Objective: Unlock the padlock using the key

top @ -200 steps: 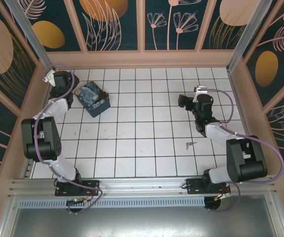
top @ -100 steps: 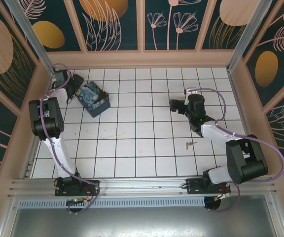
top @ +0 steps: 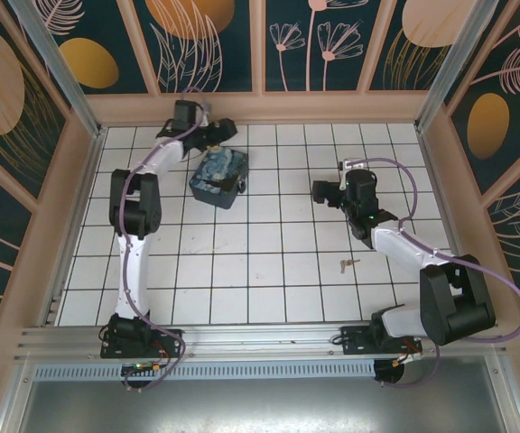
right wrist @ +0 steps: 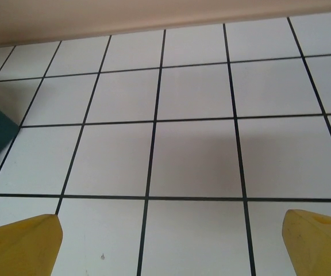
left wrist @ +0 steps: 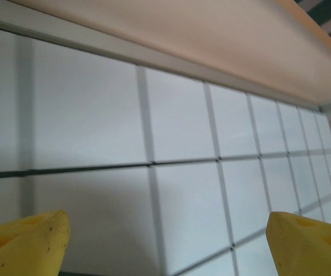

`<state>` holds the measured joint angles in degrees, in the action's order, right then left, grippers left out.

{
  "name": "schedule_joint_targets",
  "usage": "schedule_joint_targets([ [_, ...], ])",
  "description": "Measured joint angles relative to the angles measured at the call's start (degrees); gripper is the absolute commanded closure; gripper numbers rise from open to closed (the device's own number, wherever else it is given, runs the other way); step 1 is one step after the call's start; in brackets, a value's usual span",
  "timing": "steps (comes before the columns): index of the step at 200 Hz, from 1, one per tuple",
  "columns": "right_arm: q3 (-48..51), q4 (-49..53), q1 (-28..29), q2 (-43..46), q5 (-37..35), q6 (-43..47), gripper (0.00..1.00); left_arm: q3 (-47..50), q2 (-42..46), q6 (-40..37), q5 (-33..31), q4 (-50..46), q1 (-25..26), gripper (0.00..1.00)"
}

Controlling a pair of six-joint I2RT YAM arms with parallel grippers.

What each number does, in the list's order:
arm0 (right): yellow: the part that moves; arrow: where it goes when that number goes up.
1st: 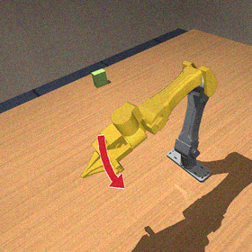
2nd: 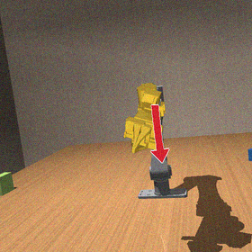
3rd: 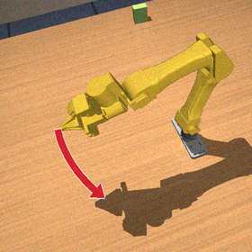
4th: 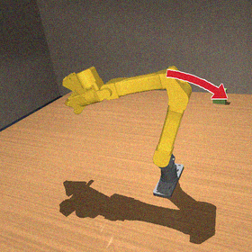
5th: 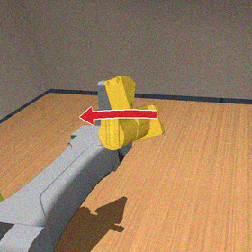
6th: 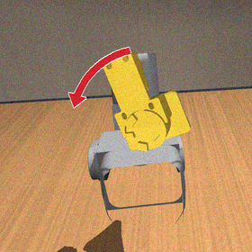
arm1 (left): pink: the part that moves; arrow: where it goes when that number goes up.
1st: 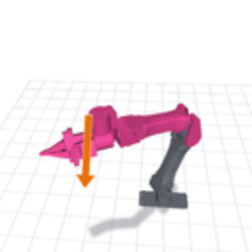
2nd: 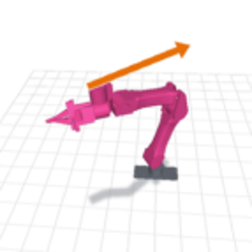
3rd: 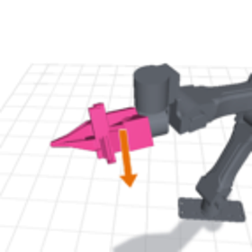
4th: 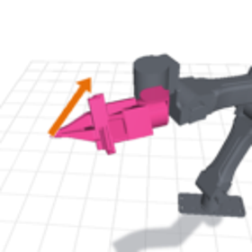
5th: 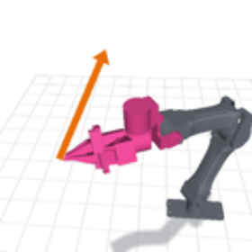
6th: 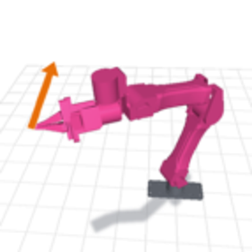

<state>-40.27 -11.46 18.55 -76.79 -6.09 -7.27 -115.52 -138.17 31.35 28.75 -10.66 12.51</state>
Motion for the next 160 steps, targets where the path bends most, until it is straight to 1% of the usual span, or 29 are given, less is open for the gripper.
schedule_joint_targets([
  [29,0.0,2.34,0.02,0.57,0.13,-1.03,0.01,0.46,-0.2,-1.18,4.09,0.24,6.32,0.13],
  [59,0.0,5.03,0.11,2.97,0.2,-2.75,0.02,7.23,2.86,-2.45,8.46,2.51,11.41,0.12],
  [64,0.0,5.38,0.13,3.48,0.37,-3.39,0.02,8.48,3.32,-2.64,9.2,2.64,12.09,0.06],
  [78,0.02,5.68,0.28,4.5,1.16,-4.81,0.04,13.38,5.03,-2.36,12.02,4.26,13.11,0.02],
  [96,0.26,5.68,0.68,5.07,2.6,-6.69,0.05,22.16,8.52,-0.28,14.32,8.22,12.13,0.02],
  [112,1.11,5.7,1.09,5.18,3.67,-8.24,0.05,29.92,13.16,1.05,14.08,10.05,8.87,0.02],
  [126,2.14,5.73,1.18,5.18,5.53,-9.6,0.05,34.07,18.29,0.79,10.95,8.94,5.38,0.01],
  [142,2.75,5.68,1.33,4.85,8.09,-10.67,0.06,38.29,26.43,0.35,4.44,7.82,1.81,0.02],
  [160,2.62,3.87,1.81,2.69,11.28,-11.43,0.06,46.12,37.64,0.63,-1.86,8.31,0.68,0.02],
])
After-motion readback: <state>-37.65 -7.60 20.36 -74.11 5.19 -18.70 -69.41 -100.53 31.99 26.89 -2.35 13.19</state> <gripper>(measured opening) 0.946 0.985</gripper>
